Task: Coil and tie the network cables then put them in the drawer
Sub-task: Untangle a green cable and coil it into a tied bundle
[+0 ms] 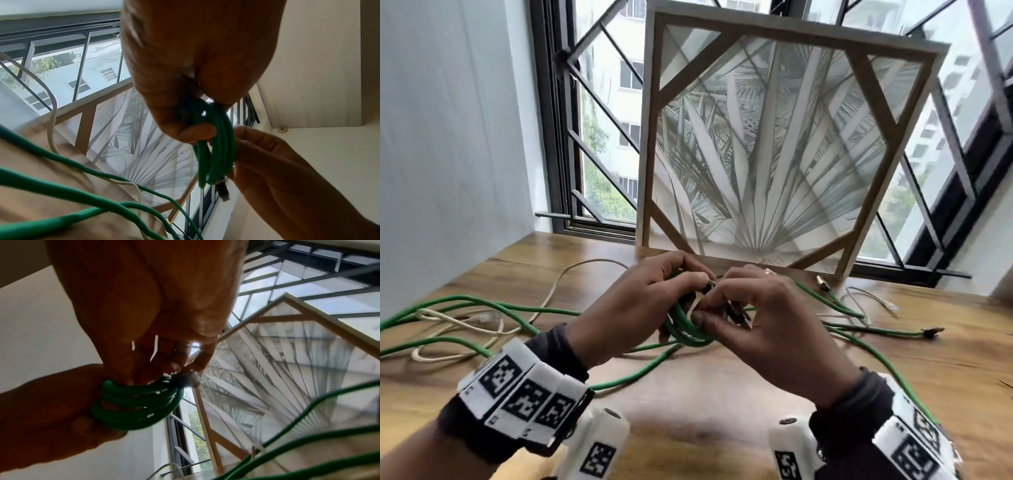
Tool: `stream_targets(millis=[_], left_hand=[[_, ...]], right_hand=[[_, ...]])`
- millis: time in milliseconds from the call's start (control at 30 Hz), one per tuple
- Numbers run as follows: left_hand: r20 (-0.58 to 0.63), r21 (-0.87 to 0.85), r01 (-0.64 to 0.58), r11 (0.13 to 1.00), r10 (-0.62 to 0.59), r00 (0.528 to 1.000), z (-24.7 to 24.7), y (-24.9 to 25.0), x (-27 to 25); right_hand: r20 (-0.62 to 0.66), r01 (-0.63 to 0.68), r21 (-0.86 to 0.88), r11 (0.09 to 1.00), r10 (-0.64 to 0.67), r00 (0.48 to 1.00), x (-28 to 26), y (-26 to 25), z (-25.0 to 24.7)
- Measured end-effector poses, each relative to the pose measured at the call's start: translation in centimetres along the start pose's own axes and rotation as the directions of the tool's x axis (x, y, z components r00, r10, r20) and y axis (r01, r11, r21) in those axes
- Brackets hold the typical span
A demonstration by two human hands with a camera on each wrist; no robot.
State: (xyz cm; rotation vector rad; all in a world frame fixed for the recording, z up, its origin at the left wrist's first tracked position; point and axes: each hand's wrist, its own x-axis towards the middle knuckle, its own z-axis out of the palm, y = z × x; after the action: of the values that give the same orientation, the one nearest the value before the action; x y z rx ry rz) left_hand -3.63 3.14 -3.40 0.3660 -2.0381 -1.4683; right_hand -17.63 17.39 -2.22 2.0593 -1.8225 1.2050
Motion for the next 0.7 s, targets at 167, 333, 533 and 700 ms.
stream_targets(millis=[167, 333, 533, 700], left_hand=[[0.019, -0.092, -0.015, 0.996, 0.017, 1.0, -0.1, 0.1, 0.2], [0.002, -0.096, -0.11, 0.989, 0.111, 0.994, 0.2, 0.5, 0.1], [-0.075, -0.066, -0.171, 0.983, 0.166, 0.983, 0.2, 0.3, 0.1], [-0.071, -0.131, -0.163, 0.978, 0.155, 0.985, 0.1, 0.6, 0.1]], right_hand=[[-0.169, -0.172, 0.484, 0.858, 0.284, 0.944, 0.4, 0.2, -1.4], [-0.122, -0.217, 0.558, 0.801, 0.338, 0.933, 0.5, 0.0, -1.8], [-0.168, -0.084, 0.291, 0.953, 0.137, 0.976, 0.4, 0.3, -1.5], [-0.267, 0.019, 0.241, 0.97, 0.048, 0.962, 0.5, 0.3, -1.1]])
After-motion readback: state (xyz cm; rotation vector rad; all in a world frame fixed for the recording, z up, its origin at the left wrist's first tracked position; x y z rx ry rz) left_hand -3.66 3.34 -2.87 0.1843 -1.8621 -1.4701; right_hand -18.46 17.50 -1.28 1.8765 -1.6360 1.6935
